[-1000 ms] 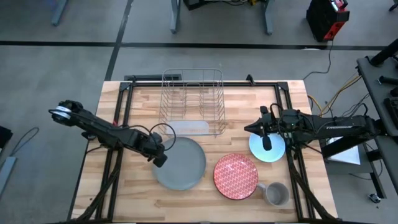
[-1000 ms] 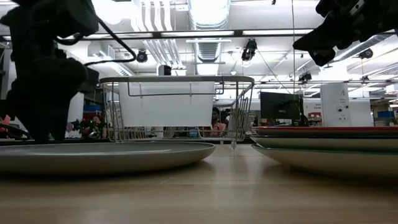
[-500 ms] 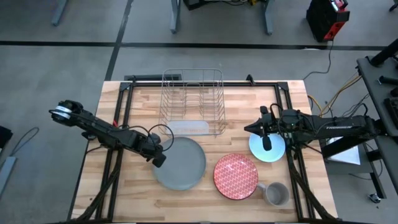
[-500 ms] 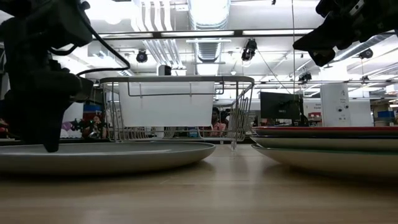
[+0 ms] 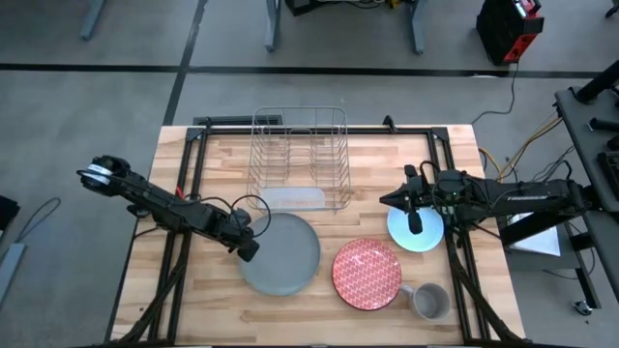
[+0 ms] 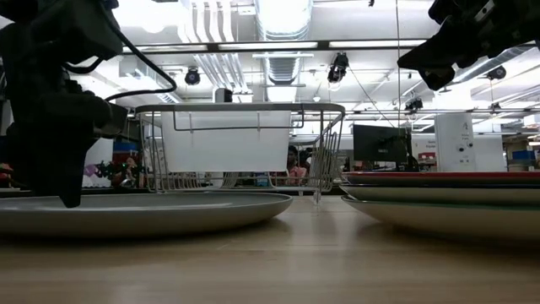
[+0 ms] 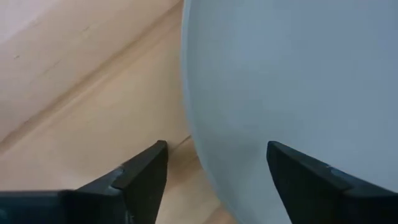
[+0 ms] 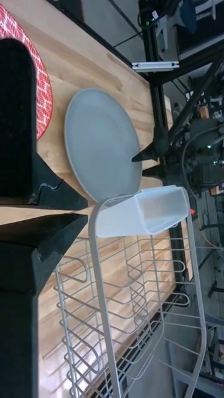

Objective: Sort dishes
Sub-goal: Put the gray plate into the dish rack

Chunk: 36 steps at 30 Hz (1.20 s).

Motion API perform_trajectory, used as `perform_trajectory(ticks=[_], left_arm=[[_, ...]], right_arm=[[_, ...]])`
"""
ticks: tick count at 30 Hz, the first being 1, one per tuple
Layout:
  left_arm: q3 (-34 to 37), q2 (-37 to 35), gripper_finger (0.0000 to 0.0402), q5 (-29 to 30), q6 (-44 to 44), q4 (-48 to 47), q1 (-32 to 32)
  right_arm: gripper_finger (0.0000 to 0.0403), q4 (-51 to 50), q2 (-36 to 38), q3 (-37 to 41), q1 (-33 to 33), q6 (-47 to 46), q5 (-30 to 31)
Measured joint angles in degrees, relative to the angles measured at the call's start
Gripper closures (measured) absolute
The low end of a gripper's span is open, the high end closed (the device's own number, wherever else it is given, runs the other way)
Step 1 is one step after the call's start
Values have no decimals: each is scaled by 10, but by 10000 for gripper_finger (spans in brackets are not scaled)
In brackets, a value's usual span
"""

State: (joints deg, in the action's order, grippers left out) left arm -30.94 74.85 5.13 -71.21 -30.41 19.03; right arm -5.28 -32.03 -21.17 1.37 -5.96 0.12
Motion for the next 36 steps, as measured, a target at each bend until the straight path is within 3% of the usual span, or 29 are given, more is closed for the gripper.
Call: perform_trajectory(ticks=[12, 30, 36], left_arm=[[0, 0, 207, 3, -29, 15, 25], [0, 0, 387, 14, -58, 20, 57], [-5, 0, 399, 19, -55, 27, 75]], right_arm=[[389, 1, 0, 8, 0, 0, 0], [389, 2, 0, 9, 0, 1, 0], [389, 2, 0, 9, 0, 1, 0]])
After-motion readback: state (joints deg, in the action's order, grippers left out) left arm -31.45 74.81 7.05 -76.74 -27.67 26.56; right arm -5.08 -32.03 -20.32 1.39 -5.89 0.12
